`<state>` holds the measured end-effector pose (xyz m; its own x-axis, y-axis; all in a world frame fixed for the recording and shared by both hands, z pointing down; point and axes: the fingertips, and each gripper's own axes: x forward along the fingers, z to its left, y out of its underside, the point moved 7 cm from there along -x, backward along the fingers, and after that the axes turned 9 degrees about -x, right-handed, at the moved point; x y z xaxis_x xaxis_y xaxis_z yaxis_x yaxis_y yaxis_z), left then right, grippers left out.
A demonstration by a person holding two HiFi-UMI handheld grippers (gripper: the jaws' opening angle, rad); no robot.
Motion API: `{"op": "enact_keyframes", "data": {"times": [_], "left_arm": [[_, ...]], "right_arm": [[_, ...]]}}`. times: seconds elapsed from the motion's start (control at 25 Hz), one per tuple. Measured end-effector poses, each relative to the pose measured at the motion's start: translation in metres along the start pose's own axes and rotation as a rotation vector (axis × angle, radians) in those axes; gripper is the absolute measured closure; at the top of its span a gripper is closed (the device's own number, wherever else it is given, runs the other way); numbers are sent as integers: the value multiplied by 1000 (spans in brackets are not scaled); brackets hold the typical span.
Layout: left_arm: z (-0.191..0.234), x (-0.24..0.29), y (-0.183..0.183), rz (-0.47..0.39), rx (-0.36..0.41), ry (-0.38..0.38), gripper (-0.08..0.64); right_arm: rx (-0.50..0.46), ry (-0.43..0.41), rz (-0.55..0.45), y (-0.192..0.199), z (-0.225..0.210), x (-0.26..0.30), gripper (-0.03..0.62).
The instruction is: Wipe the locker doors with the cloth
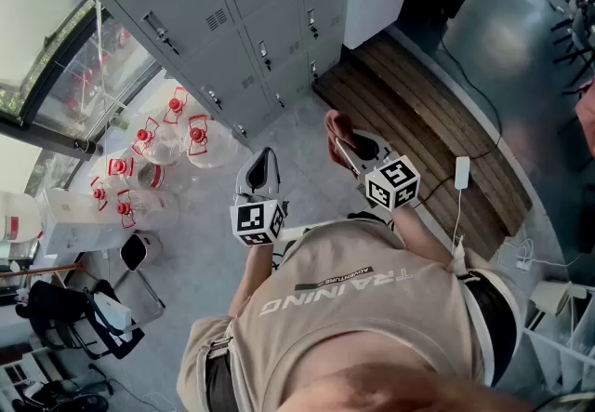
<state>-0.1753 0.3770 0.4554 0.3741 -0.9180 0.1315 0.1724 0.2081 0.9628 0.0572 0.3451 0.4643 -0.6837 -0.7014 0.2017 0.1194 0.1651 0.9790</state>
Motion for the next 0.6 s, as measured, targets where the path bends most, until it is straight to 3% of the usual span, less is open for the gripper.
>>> {"op": "enact_keyframes", "data": {"times": [0.28, 0.6], "left_arm": [[45, -7, 27, 45, -70, -42, 554], [36, 23, 38, 76, -116, 19, 554]], "right_arm": [[-28, -5, 20, 12, 25, 17, 537], [-29, 8, 100, 23, 9, 24, 537]]}}
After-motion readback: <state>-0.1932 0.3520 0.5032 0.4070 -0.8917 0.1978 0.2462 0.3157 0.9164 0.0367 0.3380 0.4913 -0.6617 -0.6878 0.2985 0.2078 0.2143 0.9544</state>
